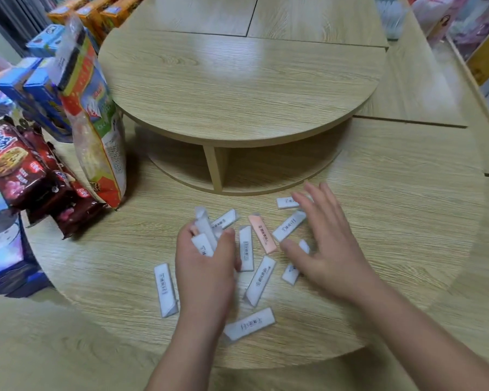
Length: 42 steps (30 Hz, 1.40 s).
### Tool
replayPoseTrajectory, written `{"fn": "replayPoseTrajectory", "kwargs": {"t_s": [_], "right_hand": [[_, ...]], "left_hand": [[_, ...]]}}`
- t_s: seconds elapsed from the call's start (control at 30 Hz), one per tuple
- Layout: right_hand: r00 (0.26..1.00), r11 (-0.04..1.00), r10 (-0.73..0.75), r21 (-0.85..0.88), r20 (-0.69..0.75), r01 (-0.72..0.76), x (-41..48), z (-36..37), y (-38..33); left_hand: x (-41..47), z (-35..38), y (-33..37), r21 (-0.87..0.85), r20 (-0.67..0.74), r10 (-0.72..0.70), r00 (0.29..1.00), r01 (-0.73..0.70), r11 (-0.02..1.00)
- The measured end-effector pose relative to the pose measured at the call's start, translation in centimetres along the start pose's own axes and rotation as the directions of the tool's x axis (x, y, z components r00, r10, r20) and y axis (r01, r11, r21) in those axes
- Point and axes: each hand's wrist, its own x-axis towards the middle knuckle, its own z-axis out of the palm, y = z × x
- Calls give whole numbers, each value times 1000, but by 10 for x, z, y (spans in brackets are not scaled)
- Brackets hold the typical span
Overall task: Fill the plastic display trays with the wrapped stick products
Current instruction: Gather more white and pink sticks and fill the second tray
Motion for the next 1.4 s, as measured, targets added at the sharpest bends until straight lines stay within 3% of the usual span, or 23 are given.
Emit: {"fn": "replayPoseTrajectory", "kwargs": {"t_s": [0.07, 0.23, 0.4, 0.6, 0.73, 1.0, 1.27, 1.4], "right_hand": [[979, 962, -89, -238, 186, 132, 13, -5, 20], [929, 893, -143, -361, 342, 270, 29, -2, 34], [949, 872, -202, -397, 243, 287, 18, 2, 26], [954, 882, -175, -392, 242, 261, -4, 2, 19], [935, 842, -172, -445, 311, 303, -17, -2, 17], [959, 892, -125, -395, 255, 221, -28, 3, 3], [990, 904, -104, -406, 92, 133, -24, 9, -12], [998, 905, -6, -425, 60, 31, -14, 4, -25]], "left_hand": [[9, -8, -5, 118, 13, 49, 999, -50, 992], [18, -19, -6, 226, 111, 24, 994, -48, 973], [19, -41, 1, 390, 75, 136, 988, -155, 908], [12, -85, -8, 523, -55, 75, 996, -36, 852], [2, -94, -13, 577, -61, 66, 996, -19, 817], [5, -96, -18, 726, -91, 54, 994, 29, 688], [6, -80, -10, 632, -14, 37, 999, -20, 775], [13, -72, -9, 527, 19, -5, 1000, -6, 850]]}}
